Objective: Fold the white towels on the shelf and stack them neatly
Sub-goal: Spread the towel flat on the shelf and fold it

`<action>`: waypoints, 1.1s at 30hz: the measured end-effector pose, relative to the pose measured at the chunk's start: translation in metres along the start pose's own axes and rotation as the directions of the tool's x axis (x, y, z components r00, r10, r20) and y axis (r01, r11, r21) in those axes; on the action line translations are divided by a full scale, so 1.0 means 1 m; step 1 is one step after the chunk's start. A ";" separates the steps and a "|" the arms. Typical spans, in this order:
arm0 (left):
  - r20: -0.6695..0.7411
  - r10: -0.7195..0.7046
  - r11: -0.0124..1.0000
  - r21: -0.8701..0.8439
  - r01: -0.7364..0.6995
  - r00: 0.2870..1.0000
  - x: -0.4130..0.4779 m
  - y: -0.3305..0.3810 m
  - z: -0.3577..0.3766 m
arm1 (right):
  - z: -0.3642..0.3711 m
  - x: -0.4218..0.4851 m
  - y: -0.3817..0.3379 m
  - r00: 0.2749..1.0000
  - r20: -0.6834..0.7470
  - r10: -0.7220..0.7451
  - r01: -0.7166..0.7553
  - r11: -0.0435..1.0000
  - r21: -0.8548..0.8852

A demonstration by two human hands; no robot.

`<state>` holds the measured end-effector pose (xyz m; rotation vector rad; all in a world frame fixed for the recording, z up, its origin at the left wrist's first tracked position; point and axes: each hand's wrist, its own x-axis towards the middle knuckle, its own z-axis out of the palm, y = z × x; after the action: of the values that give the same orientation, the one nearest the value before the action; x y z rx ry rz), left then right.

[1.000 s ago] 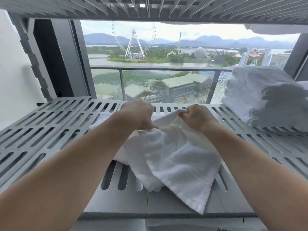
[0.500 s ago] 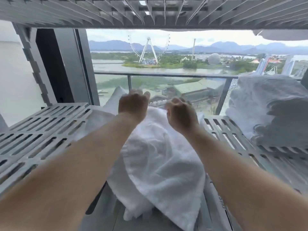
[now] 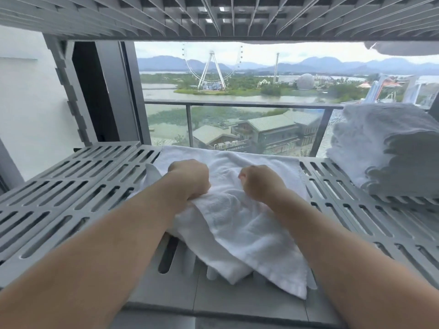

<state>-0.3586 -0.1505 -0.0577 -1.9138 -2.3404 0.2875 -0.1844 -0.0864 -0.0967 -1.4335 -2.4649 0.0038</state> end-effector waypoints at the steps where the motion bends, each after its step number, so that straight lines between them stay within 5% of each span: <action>1: 0.009 -0.002 1.000 -0.001 0.002 1.000 -0.006 -0.003 -0.004 | -0.003 -0.009 -0.010 0.998 -0.058 -0.017 0.021 0.998 0.062; 4: 0.018 0.015 1.000 0.021 -0.015 1.000 -0.024 -0.015 -0.016 | -0.006 -0.034 -0.033 0.990 -0.136 -0.033 0.060 0.978 0.199; 11: 0.015 0.030 0.999 -0.042 -0.030 0.999 -0.069 -0.014 -0.011 | -0.002 -0.084 -0.038 0.978 0.210 -0.005 -0.017 0.995 0.101; 15: 0.053 0.164 0.957 -0.253 -0.145 0.985 -0.091 -0.006 0.003 | -0.010 -0.108 -0.041 0.996 -0.088 -0.001 0.006 0.999 0.050; 20: -0.066 0.299 0.847 -0.442 -0.297 0.952 -0.130 -0.020 -0.002 | -0.015 -0.164 -0.051 0.905 -0.404 -0.137 0.157 0.987 0.018; 23: -0.013 0.327 0.767 -0.581 -0.273 0.945 -0.156 -0.030 -0.004 | -0.012 -0.194 -0.057 0.964 -0.223 -0.144 0.161 0.985 0.062; 26: 0.049 0.265 0.811 -0.551 -0.195 0.963 -0.177 -0.030 0.006 | -0.001 -0.210 -0.058 0.988 -0.079 -0.132 0.132 0.991 0.001; 30: -0.305 0.124 0.949 -0.240 -0.203 0.944 -0.187 -0.020 0.037 | 0.000 -0.219 -0.061 0.983 -0.172 -0.060 0.066 0.997 0.031; 33: -0.439 0.001 0.947 -0.287 -0.142 0.898 -0.186 -0.017 0.056 | -0.006 -0.220 -0.058 0.986 -0.168 0.011 0.009 0.993 0.115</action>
<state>-0.3482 -0.3406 -0.1013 -1.9389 -2.1051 -0.4933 -0.1308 -0.3037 -0.1366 -1.3293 -2.2880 0.0241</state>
